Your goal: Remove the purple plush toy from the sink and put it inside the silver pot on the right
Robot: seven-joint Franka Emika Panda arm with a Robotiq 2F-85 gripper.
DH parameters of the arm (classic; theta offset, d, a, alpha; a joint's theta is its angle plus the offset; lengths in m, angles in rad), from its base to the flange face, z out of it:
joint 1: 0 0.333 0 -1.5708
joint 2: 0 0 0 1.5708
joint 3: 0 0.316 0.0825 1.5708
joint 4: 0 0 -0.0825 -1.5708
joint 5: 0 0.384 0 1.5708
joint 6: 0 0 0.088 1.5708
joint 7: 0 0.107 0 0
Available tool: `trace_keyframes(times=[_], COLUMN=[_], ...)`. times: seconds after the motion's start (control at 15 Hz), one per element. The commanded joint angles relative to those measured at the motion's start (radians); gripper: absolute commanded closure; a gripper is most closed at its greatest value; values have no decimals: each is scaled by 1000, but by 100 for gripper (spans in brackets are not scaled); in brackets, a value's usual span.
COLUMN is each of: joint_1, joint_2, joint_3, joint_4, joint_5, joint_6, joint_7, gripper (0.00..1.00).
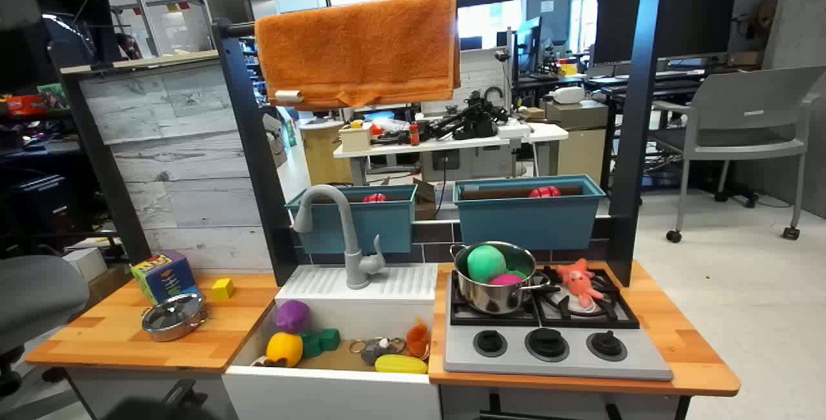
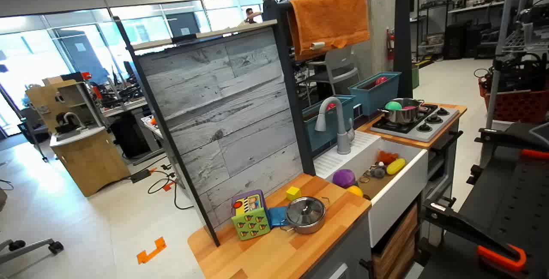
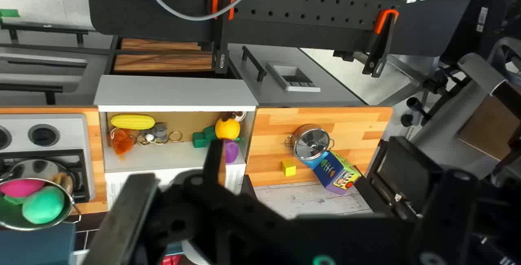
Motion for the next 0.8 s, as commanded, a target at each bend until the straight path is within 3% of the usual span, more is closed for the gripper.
trace_keyframes(times=[0.0, 0.47, 0.73], joint_1=[-28, -28, 4], joint_2=[12, 12, 53], joint_3=[28, 28, 24], joint_4=[1, 1, 6], joint_5=[26, 26, 78], joint_6=[-1, -1, 51], joint_7=[-21, -21, -31], gripper=[0, 0, 0])
